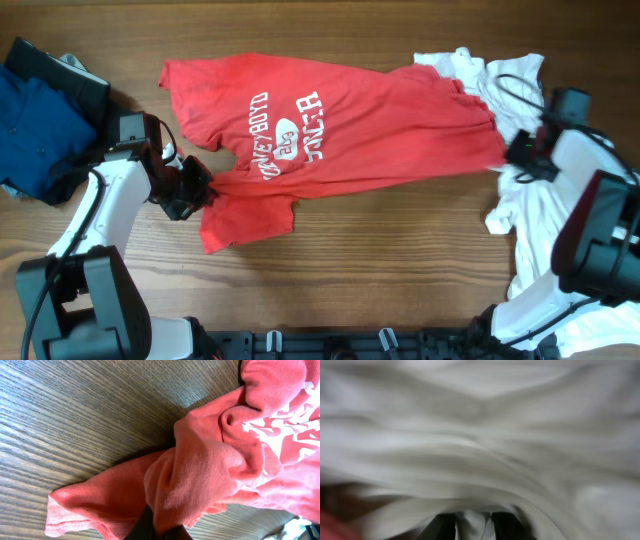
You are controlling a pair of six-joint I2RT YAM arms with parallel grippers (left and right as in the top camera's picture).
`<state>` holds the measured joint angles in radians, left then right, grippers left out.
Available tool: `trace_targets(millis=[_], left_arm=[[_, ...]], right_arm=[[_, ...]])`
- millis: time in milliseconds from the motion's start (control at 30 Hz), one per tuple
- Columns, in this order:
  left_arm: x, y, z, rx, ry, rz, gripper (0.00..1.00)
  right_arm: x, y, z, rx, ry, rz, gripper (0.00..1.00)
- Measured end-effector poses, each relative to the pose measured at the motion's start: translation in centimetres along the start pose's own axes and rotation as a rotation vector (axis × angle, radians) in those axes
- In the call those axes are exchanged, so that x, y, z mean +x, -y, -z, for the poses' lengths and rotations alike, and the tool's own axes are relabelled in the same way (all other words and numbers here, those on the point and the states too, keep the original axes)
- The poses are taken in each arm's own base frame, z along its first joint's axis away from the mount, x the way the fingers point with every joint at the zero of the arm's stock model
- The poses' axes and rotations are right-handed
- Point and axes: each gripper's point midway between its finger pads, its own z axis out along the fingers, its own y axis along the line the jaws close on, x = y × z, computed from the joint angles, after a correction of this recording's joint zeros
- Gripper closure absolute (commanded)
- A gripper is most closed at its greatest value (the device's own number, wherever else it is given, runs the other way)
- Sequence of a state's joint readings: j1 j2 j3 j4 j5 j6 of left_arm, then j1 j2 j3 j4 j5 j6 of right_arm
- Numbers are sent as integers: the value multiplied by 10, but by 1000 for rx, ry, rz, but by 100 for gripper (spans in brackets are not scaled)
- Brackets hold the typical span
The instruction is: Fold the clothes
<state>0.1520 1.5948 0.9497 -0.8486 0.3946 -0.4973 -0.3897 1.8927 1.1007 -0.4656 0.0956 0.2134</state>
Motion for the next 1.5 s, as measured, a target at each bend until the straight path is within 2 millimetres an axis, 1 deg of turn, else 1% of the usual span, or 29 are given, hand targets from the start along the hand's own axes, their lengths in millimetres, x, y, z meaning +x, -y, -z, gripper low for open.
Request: trace_targets(millis=[33,100,167,200,233,300,333,367,400,433,533,600,667,733,767,833,900,967,1033,1067,1133,1200,1233,1333,1433,1500], left_arm=[[0,0,0,0,0,0,96],[0,0,0,0,0,0,96],[0,0,0,0,0,0,96],[0,0,0,0,0,0,96],[0,0,0,0,0,0,96],[0,0,0,1,0,0,96],[0,0,0,1,0,0,96],[0,0,0,0,1,0,96],[0,0,0,1,0,0,96],[0,0,0,1,0,0,96],[0,1,0,3,-1,0,96],[0,1,0,3,-2,0,96],[0,1,0,3,-2,0,96],[0,1,0,3,-2,0,96],[0,1,0,3,-2,0,96],[0,1,0,4,-1,0,96],[0,1,0,3,-1,0,96],[0,1,0,4,-1,0,96],[0,1,0,4,-1,0,96],[0,1,0,4,-1,-1,96],[0,1,0,5,0,-1,96],[0,1,0,5,0,-1,96],[0,1,0,5,1,-1,96],[-1,1,0,7,3,-3,96],[-1,2,0,7,4,-3,96],[-1,2,0,8,5,-4,96]], right_arm=[[-8,25,-3,32,18,-78,75],[-12,53,-4,65,26,-176,75],[-13,93,-6,107,34,-318,74],[-11,125,-6,140,37,-422,73],[-9,140,-6,154,38,-466,72],[-5,164,-5,161,43,-550,66],[-7,170,-5,135,52,-583,64],[-11,171,-6,92,68,-600,63],[-17,167,-6,36,83,-599,62],[-25,158,-6,-46,100,-584,59],[-43,114,2,-273,112,-487,56],[-62,71,16,-418,137,-362,53],[-72,28,31,-520,159,-221,50],[-69,-12,41,-575,160,-87,50],[-64,-33,45,-589,149,-19,50],[-54,-58,44,-573,132,73,50],[-46,-72,42,-534,122,141,53],[-41,-83,38,-476,123,205,64],[-35,-87,30,-419,115,248,76],[-33,-86,23,-389,106,256,80],[-30,-80,9,-339,92,257,83],[-27,-74,-7,-303,74,248,82],[-35,-70,-7,-279,101,242,82],[-46,-66,-14,-250,133,233,82],[-60,-65,-20,-220,181,231,82],[-71,-60,-24,-176,219,207,82]])
